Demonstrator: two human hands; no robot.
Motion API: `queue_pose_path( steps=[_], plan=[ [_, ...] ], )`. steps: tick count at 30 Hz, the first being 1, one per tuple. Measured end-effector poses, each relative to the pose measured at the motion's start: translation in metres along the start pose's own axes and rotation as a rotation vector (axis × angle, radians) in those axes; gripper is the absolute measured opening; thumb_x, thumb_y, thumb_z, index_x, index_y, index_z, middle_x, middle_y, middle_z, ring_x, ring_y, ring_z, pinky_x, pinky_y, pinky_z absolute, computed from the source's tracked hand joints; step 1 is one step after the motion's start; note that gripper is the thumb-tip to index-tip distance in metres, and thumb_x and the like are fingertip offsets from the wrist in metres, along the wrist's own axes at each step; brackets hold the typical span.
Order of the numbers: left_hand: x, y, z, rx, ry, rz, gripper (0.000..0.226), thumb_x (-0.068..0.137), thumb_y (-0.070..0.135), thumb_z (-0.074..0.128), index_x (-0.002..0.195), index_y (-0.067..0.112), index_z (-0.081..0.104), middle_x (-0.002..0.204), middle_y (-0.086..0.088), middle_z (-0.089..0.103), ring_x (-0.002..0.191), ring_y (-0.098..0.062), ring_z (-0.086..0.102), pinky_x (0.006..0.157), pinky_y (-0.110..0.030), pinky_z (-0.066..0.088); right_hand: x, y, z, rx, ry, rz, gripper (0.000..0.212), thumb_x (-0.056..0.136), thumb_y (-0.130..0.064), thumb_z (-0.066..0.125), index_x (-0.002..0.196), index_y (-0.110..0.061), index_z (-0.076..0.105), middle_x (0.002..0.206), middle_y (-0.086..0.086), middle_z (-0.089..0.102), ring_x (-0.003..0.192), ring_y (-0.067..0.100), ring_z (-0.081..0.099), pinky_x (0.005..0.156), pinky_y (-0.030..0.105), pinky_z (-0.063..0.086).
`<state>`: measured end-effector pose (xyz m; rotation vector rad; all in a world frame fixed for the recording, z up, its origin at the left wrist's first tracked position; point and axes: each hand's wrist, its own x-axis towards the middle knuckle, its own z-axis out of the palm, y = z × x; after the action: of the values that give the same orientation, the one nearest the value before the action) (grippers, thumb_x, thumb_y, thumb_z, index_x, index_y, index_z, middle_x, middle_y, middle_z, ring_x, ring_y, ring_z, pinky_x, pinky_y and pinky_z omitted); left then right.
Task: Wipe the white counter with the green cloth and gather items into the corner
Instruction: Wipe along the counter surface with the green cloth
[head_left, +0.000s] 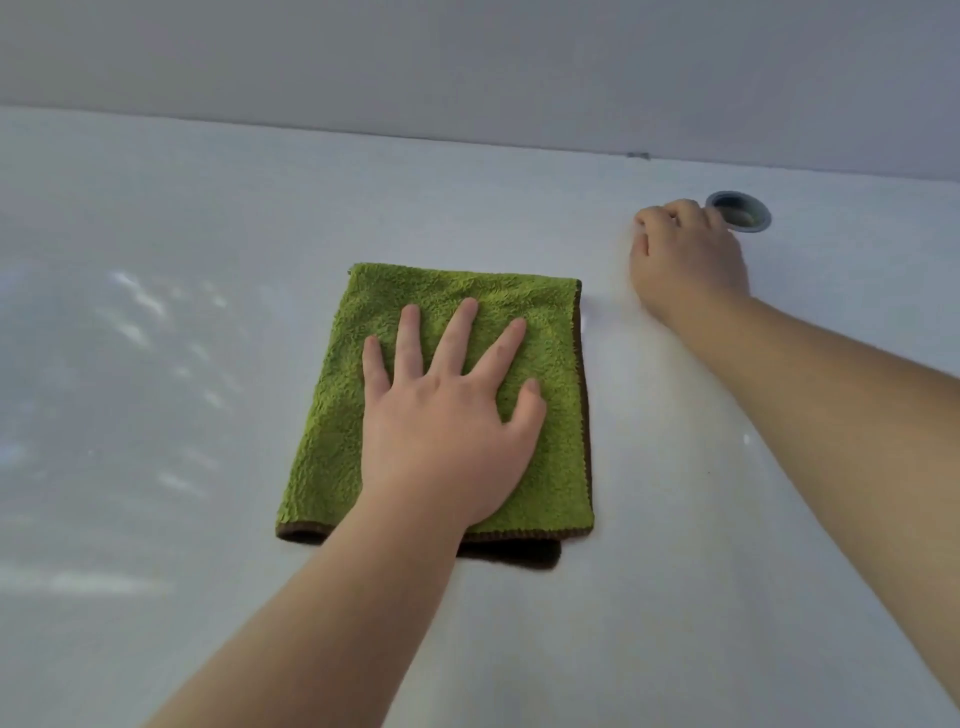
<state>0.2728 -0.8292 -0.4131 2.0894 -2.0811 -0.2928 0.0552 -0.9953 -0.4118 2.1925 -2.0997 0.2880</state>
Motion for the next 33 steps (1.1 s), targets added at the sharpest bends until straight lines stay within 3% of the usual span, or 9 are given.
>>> queue_pose_path(
  steps=[6, 10, 14, 18, 23, 26, 28, 30, 33],
  plan=[
    [-0.082, -0.009, -0.001, -0.023, 0.054, -0.038, 0.059, 0.091, 0.072, 0.011, 0.149, 0.065, -0.001, 0.166, 0.02, 0.0, 0.154, -0.023, -0.013, 0.122, -0.054, -0.007, -0.004, -0.001, -0.004, 0.048, -0.038, 0.036, 0.036, 0.1, -0.025, 0.03, 0.126, -0.015, 0.052, 0.137, 0.009, 0.046, 0.126, 0.032, 0.037, 0.097, 0.042, 0.035],
    [-0.099, -0.004, -0.011, 0.003, 0.003, -0.054, 0.059, 0.087, 0.066, 0.035, 0.145, 0.059, 0.036, 0.161, 0.015, 0.03, 0.152, -0.031, 0.02, 0.117, -0.059, 0.014, -0.009, -0.004, -0.007, 0.06, -0.042, 0.026, 0.034, 0.101, -0.023, 0.029, 0.123, -0.013, 0.052, 0.133, 0.008, 0.049, 0.121, 0.03, 0.041, 0.094, 0.041, 0.038],
    [-0.089, -0.001, -0.015, -0.003, 0.036, -0.076, 0.064, 0.071, 0.064, 0.046, 0.132, 0.052, 0.059, 0.15, 0.009, 0.05, 0.139, -0.04, 0.042, 0.108, -0.068, 0.033, -0.009, -0.004, -0.006, 0.068, -0.043, 0.026, 0.031, 0.101, -0.023, 0.029, 0.12, -0.014, 0.052, 0.129, 0.006, 0.05, 0.119, 0.028, 0.041, 0.095, 0.04, 0.039],
    [-0.079, -0.002, -0.013, 0.006, 0.072, -0.076, 0.067, 0.063, 0.064, 0.048, 0.126, 0.05, 0.064, 0.145, 0.006, 0.055, 0.134, -0.043, 0.047, 0.106, -0.065, 0.031, -0.009, -0.003, -0.005, 0.064, -0.058, 0.04, 0.031, 0.101, -0.023, 0.03, 0.123, -0.015, 0.051, 0.134, 0.005, 0.048, 0.124, 0.026, 0.04, 0.096, 0.037, 0.036],
    [-0.056, -0.008, -0.018, -0.022, 0.026, -0.067, 0.066, 0.067, 0.065, 0.047, 0.129, 0.051, 0.062, 0.147, 0.007, 0.053, 0.136, -0.042, 0.046, 0.109, -0.062, 0.028, -0.015, -0.03, -0.014, 0.142, -0.042, -0.006, 0.046, 0.101, -0.025, 0.035, 0.146, -0.017, 0.034, 0.158, 0.004, 0.024, 0.144, 0.022, 0.02, 0.116, 0.036, 0.021],
    [-0.032, -0.014, -0.021, -0.064, -0.025, -0.086, 0.061, 0.074, 0.067, 0.042, 0.134, 0.059, 0.052, 0.154, 0.012, 0.044, 0.144, -0.037, 0.037, 0.114, -0.063, 0.025, -0.027, -0.071, -0.014, 0.25, -0.015, -0.106, 0.047, 0.1, -0.026, 0.038, 0.146, -0.017, 0.037, 0.158, 0.003, 0.025, 0.144, 0.02, 0.021, 0.116, 0.033, 0.019],
    [-0.012, -0.023, -0.02, -0.051, -0.028, -0.092, 0.058, 0.082, 0.071, 0.023, 0.14, 0.074, 0.021, 0.164, 0.021, 0.015, 0.154, -0.03, 0.008, 0.121, -0.059, 0.007, -0.028, -0.092, -0.009, 0.3, 0.006, -0.122, 0.045, 0.101, -0.025, 0.038, 0.145, -0.018, 0.04, 0.157, 0.001, 0.029, 0.143, 0.019, 0.024, 0.114, 0.032, 0.022],
    [0.008, -0.034, -0.016, -0.045, 0.018, -0.089, 0.056, 0.083, 0.073, 0.002, 0.136, 0.076, -0.014, 0.163, 0.025, -0.015, 0.152, -0.024, -0.021, 0.119, -0.054, -0.014, -0.024, -0.101, -0.005, 0.355, -0.005, -0.085, 0.044, 0.101, -0.022, 0.037, 0.145, -0.02, 0.042, 0.156, -0.002, 0.031, 0.143, 0.016, 0.025, 0.114, 0.031, 0.023],
    [0.036, -0.047, -0.016, -0.051, 0.017, -0.089, 0.055, 0.085, 0.069, -0.005, 0.137, 0.07, -0.023, 0.162, 0.024, -0.021, 0.148, -0.023, -0.03, 0.116, -0.053, -0.021, -0.023, -0.099, 0.002, 0.358, -0.053, -0.015, 0.044, 0.101, -0.019, 0.037, 0.144, -0.019, 0.043, 0.156, -0.003, 0.033, 0.143, 0.013, 0.025, 0.115, 0.028, 0.021]
  ],
)
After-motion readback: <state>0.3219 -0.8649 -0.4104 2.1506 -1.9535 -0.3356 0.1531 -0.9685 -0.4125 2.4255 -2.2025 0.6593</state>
